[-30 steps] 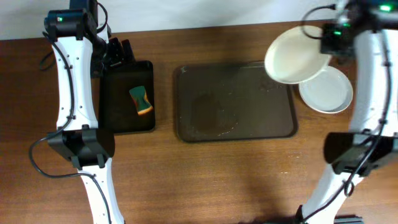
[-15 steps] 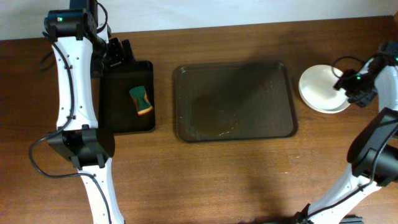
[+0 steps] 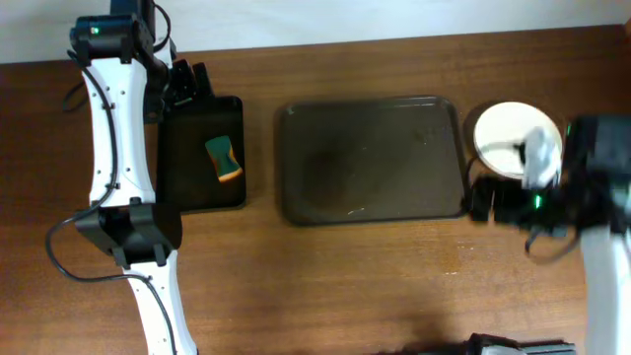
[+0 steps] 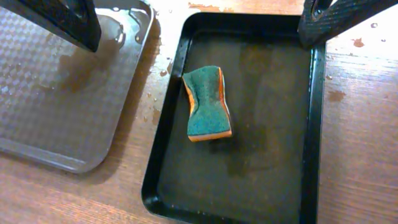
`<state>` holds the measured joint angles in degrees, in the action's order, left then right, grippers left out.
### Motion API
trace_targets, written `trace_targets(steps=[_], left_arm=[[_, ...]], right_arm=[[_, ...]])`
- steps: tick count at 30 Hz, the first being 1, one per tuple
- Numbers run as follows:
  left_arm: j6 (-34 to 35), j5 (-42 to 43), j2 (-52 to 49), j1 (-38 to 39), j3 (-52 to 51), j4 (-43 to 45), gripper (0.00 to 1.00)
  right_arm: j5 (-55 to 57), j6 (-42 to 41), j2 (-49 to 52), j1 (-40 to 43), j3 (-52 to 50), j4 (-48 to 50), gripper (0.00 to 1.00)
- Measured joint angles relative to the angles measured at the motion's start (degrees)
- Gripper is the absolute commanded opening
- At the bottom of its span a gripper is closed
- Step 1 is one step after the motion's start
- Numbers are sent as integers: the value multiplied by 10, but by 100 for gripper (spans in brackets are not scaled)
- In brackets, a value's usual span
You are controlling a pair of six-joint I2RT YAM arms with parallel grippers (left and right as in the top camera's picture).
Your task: Clean dirty plates on tray and stack at the side
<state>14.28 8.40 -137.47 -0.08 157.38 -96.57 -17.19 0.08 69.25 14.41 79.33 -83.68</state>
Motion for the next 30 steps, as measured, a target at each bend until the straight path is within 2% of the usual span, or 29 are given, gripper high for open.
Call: trace_targets(steps=[1,3,10,12,15,19,21,23,24,27,30], left_arm=[[0,0,0,0,0,0,100],[0,0,0,0,0,-1,100],[0,0,0,0,0,-1,100],[0,0,0,0,0,-1,100],[0,0,0,0,0,-1,100],[0,0,0,0,0,0,100],[0,0,0,0,0,-1,100],[0,0,0,0,0,-2,100],[0,0,0,0,0,-1,100],[0,0,0,0,0,-1,100],[0,0,0,0,0,-1,100]], right_arm=[[-18,-6,-59,-2,-40,-14,98],[-35,-23,-91,-2,-75,-19,98],[-38,-31,-49,-2,-80,-23,98],[-37,-31,-48,-2,-116,-14,98],[-42,-32,-114,-8,-236,157,98],[-56,-33,-351,-83,-464,460,98],[-61,-33,-500,-105,-564,537,98],[-61,-33,-647,-106,-618,565,99],[-61,-33,-682,-106,-624,567,98],[-54,-33,-684,-115,-636,617,99],[-30,-33,-686,-151,-703,785,98]])
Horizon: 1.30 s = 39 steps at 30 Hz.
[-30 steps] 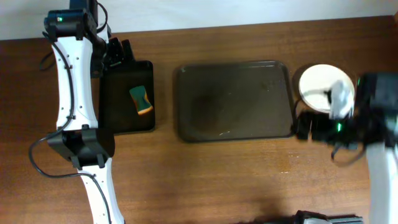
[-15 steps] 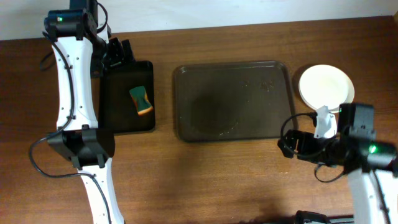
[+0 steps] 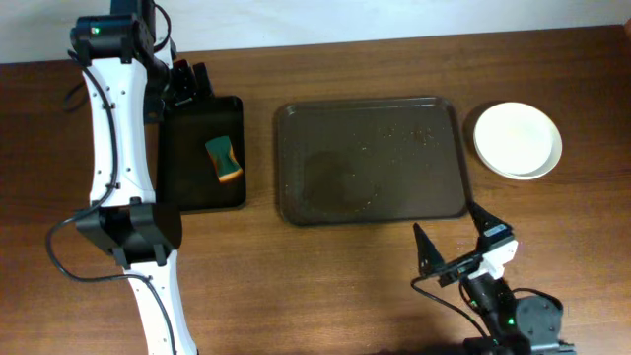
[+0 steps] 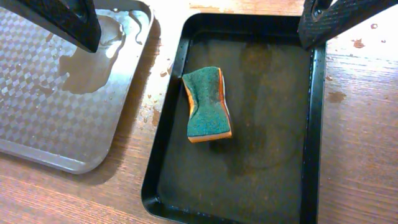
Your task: Clean dirty plates on tray and stack at the side
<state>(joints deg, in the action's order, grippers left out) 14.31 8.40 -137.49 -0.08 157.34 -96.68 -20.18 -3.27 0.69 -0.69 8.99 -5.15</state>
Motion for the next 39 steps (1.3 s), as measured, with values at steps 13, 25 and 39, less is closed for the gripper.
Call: trace_targets(steps=[13,25,39], left_arm=[[0,0,0,0,0,0,100],[0,0,0,0,0,0,100],[-115,-56,84,107,-216,177,100]], right_arm=[[193,21,0,-22,-84,9,98],[193,28,0,-22,-84,9,98],[194,31,0,-22,-84,9,98]])
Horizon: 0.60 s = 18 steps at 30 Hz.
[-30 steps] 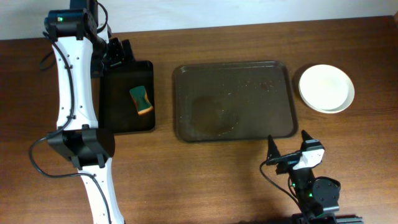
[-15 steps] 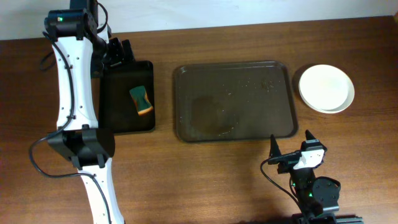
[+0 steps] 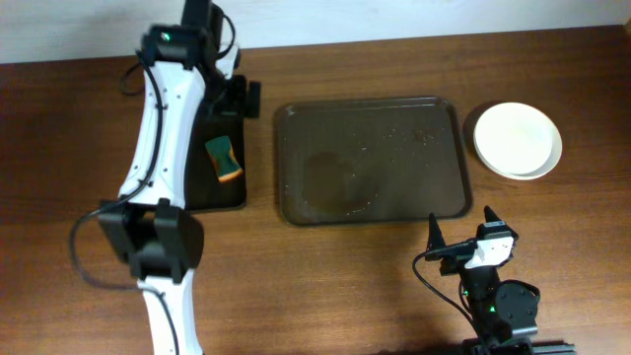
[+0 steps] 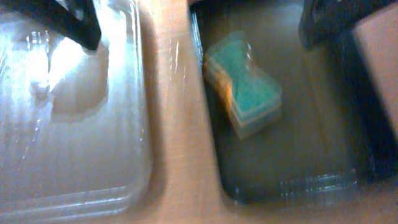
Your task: Clean dirty plates on tray and stack at the side
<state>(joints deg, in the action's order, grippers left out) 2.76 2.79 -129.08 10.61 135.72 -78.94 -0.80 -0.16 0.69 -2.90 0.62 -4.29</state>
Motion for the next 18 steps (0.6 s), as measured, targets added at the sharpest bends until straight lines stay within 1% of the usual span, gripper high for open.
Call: trace_targets(steps=[1,2,3,4,6,9,10,11,12,13,14,15,16,17,18], left_arm=[[-2,-3,59,3,-119,97,100],[-2,-17,154,2,-275,155,100],[-2,-34,218,1,-365,196,100],[-2,-45,261,0,-429,221,99],[-2,-57,331,-1,-562,217,99],[-2,-77,409,-1,-696,325,99],[-2,-78,452,-2,-752,386,99],[-2,-80,517,-2,-827,443,99],[-2,-81,547,-2,-870,496,99],[-2,-82,601,-3,-952,586,99],[-2,-82,654,-3,-1022,645,99],[-2,-82,709,-3,-1092,728,99],[-2,-82,784,-3,-1156,786,99],[-7,-82,839,-3,-1206,835,99],[-26,-84,932,-3,-1270,852,99]], right_arm=[[2,0,0,0,0,0,98],[4,0,0,0,0,0,98],[4,0,0,0,0,0,98],[4,0,0,0,0,0,98],[5,0,-1,0,0,0,98],[6,0,0,0,0,0,98],[6,0,0,0,0,0,98],[6,0,0,0,0,0,98],[6,0,0,0,0,0,98],[6,0,0,0,0,0,99],[6,0,0,0,0,0,98],[6,0,0,0,0,0,98],[7,0,-1,0,0,0,98],[7,0,0,0,0,0,98],[8,0,0,0,0,0,98]])
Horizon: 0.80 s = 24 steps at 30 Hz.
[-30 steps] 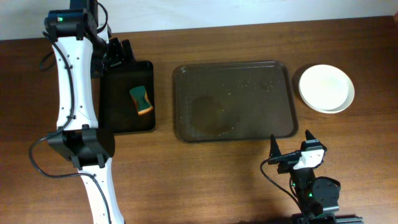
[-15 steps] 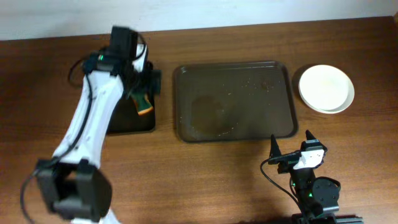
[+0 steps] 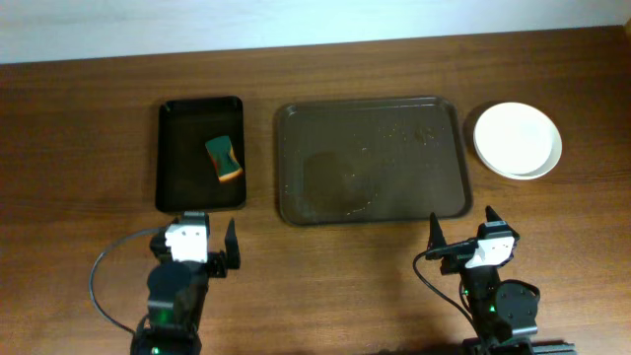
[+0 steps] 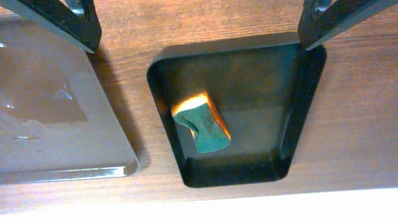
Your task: Clean dirty plates on tray and stack at the side
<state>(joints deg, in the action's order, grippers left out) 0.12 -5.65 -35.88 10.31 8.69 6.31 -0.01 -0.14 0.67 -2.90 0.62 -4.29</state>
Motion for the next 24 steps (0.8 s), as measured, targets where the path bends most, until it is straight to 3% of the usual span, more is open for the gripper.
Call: trace_targets(steps=[4,7,15,19,24], left_arm=[[-46,-9,174,0,-68,0,99],[-53,-15,224,-28,-79,-89,99],[-56,-2,340,-90,-80,-106,99],[-100,-2,350,-108,-80,-106,99],[-61,-4,350,-108,-80,-106,99]], right_arm=[[0,0,0,0,0,0,98],[0,0,0,0,0,0,98],[0,0,0,0,0,0,99],[0,0,0,0,0,0,98],[0,-1,0,0,0,0,98]])
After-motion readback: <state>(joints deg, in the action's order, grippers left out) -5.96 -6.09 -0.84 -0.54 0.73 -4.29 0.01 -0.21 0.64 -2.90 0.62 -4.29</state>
